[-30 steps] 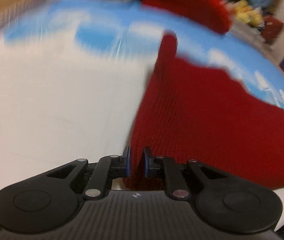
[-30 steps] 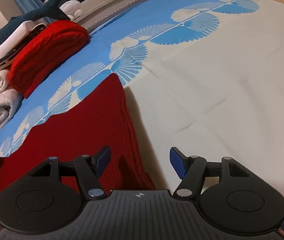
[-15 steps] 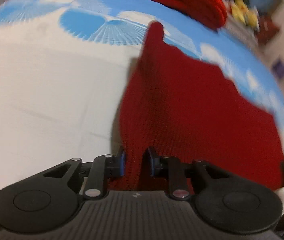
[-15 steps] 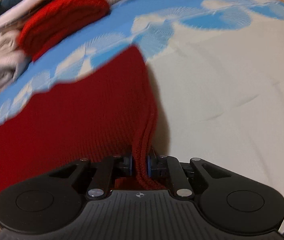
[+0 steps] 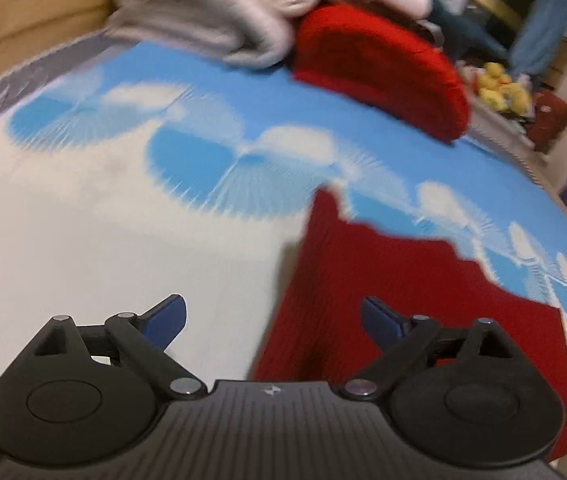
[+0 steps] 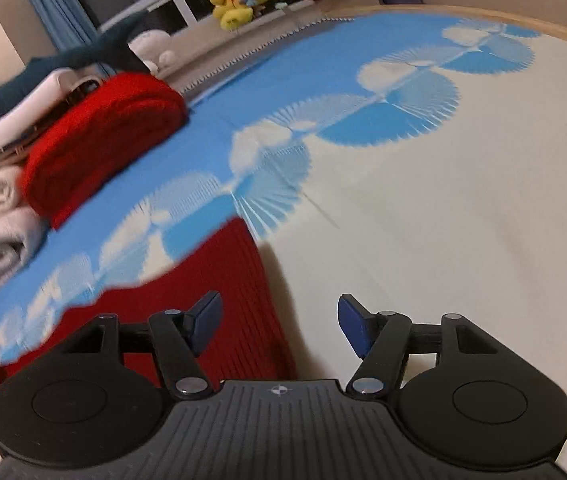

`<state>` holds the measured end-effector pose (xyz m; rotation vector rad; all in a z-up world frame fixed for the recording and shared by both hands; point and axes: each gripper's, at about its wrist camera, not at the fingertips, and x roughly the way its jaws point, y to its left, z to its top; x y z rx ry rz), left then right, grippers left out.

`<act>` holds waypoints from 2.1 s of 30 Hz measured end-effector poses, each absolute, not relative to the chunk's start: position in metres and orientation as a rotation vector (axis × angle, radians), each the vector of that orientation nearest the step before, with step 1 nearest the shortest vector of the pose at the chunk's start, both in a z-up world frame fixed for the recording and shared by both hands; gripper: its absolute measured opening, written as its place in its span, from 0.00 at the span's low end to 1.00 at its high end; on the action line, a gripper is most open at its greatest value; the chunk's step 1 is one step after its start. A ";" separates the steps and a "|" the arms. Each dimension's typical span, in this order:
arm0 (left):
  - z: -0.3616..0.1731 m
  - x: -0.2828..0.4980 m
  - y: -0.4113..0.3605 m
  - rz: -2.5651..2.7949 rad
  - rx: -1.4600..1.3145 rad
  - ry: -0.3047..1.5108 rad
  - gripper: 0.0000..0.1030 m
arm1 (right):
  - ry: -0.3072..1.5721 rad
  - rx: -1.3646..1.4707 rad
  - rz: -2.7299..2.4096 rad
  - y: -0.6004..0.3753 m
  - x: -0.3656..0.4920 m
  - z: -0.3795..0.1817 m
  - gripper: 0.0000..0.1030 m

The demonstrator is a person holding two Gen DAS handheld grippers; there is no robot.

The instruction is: Fold small clothes

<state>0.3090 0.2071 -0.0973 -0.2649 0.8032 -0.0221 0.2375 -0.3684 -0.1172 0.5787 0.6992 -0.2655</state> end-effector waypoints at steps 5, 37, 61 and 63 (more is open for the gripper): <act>-0.107 0.369 0.177 -0.094 -0.171 0.797 0.93 | 0.723 0.556 -0.246 -0.361 0.292 -0.129 0.64; -0.158 0.396 0.192 -0.240 0.050 0.967 0.87 | 0.729 0.443 -0.342 -0.354 0.338 -0.138 0.56; -0.137 0.401 0.205 0.186 -0.112 0.962 1.00 | 0.754 0.356 -0.206 -0.328 0.337 -0.137 0.67; -0.112 0.382 0.198 0.220 -0.113 0.930 1.00 | 0.673 0.474 -0.172 -0.340 0.320 -0.112 0.69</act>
